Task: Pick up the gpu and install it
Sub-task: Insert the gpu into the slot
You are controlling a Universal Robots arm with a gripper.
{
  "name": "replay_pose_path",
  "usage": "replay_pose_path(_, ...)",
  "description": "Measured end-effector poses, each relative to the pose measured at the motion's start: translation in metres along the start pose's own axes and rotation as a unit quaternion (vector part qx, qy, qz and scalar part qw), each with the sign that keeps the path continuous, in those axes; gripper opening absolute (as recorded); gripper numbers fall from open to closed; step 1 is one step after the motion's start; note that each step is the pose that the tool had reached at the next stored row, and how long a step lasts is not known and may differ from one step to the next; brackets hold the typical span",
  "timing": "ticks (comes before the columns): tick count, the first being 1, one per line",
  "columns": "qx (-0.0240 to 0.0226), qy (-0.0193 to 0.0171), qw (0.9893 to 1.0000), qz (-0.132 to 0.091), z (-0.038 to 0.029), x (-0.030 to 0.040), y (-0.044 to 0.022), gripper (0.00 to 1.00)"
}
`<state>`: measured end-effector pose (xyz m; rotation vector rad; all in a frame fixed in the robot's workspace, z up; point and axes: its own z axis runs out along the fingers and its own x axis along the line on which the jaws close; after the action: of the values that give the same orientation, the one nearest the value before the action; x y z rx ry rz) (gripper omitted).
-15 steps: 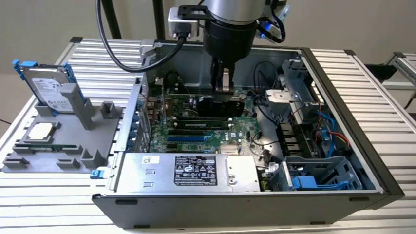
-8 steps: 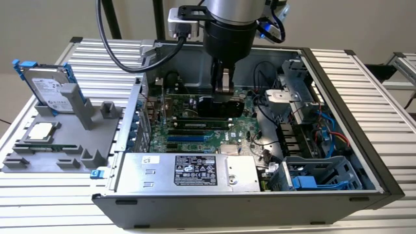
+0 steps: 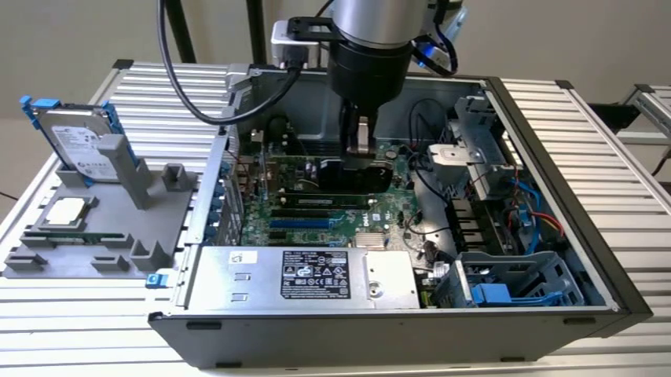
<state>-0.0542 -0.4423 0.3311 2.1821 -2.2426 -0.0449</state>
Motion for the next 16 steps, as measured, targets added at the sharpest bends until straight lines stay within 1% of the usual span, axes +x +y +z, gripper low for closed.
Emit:
replay_pose_path(7,-0.001,0.0,1.0,0.0,0.0108,0.0001,0.0001,0.0)
replay_pose_path(16,-0.0012,0.0,1.0,0.0,0.0197,0.0003,0.0019,0.0)
